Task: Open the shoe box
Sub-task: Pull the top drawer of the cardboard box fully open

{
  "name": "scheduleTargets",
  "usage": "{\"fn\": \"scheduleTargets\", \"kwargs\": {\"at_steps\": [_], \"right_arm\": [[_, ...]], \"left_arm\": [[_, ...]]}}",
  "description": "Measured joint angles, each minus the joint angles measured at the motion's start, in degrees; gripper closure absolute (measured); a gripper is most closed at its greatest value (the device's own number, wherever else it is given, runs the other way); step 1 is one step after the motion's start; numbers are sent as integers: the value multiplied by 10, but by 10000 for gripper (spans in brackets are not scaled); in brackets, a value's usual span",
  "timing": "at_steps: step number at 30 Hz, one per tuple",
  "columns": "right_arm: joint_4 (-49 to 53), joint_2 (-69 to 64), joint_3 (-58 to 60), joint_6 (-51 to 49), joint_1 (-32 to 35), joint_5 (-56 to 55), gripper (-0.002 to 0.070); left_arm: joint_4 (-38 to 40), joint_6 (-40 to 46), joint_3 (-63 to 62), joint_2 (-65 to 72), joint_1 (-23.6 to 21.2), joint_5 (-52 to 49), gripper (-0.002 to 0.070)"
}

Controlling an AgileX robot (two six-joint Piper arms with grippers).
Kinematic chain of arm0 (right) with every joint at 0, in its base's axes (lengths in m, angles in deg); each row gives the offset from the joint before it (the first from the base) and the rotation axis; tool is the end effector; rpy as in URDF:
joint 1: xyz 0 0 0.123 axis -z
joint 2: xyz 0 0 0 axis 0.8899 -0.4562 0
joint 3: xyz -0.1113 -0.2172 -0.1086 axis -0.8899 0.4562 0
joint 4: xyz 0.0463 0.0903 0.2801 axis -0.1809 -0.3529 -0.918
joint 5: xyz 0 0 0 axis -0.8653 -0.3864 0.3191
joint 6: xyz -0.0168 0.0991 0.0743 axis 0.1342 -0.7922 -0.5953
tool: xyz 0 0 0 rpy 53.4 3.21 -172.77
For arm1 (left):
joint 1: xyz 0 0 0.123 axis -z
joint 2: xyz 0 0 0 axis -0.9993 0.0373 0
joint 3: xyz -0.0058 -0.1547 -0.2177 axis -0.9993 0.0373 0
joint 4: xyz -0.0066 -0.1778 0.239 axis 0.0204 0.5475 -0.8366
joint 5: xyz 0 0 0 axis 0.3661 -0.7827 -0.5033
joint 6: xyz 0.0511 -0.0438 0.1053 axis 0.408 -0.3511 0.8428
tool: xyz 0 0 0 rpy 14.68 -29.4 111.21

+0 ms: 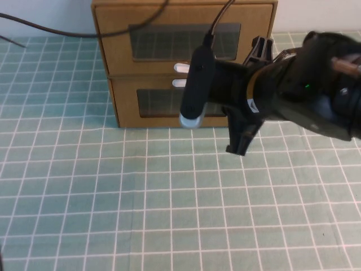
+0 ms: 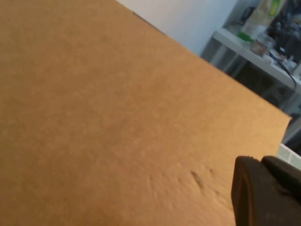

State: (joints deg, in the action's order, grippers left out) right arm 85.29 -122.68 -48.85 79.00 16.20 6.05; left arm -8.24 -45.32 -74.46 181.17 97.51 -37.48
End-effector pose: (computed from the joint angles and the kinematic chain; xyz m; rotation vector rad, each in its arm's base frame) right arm 0.3205 0.2744 0.2845 -1.4778 1.7989 -0.3792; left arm 0.4838 -0.1800 0.3976 0.7892 1.8751 -0.9576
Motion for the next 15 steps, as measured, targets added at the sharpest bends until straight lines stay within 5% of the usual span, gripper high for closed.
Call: {"fn": "scheduleTargets", "kwargs": {"at_steps": [4, 10, 15], "right_arm": [[141, -30, -3, -148, -5, -25, 689], [529, -92, 17, -495, -22, -54, 689], [615, -126, 27, -586, -30, -99, 689]], "left_arm": [[-25, -69, -137, 117, 22, -45, 680], [-77, -119, -181, 137, 41, -45, 680], [-85, -132, -183, 137, 44, -45, 680]]}}
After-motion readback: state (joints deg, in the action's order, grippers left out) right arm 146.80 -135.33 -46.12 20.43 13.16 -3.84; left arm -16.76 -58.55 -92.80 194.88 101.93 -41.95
